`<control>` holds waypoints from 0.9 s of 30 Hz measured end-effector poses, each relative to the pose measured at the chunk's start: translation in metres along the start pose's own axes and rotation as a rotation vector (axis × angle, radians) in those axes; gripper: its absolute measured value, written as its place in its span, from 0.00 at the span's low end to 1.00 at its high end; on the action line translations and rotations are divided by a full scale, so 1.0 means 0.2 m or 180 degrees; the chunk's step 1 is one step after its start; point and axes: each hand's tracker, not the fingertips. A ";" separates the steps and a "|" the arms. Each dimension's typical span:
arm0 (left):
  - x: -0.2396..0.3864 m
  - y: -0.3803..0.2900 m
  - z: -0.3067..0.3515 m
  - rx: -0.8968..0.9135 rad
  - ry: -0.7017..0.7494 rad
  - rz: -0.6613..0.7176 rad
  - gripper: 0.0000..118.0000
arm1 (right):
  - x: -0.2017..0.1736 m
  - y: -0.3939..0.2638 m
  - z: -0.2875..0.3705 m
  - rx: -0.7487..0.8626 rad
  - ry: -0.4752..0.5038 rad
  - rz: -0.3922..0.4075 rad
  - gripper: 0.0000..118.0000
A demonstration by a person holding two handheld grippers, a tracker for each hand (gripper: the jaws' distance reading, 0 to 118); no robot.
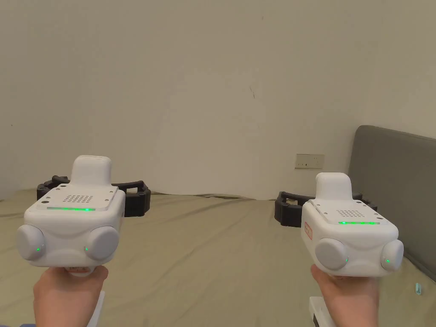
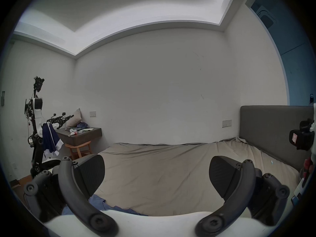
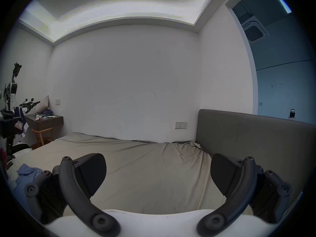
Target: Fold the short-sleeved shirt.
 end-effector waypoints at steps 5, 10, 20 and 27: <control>0.01 0.01 0.00 0.0023 0.0006 0.0009 1.00 | 0.00 0.02 0.01 0.0015 0.0022 0.0015 1.00; 0.01 0.03 0.00 0.0037 0.0012 -0.0005 1.00 | 0.00 0.02 0.01 0.0020 0.0036 0.0035 1.00; 0.02 0.02 0.00 -0.0096 -0.0067 0.0003 1.00 | 0.01 0.04 0.02 -0.0034 0.0120 -0.0047 1.00; 0.05 -0.11 0.01 -0.0226 -0.0124 -0.0281 0.00 | -0.03 -0.09 0.08 0.0163 -0.0181 0.0209 0.02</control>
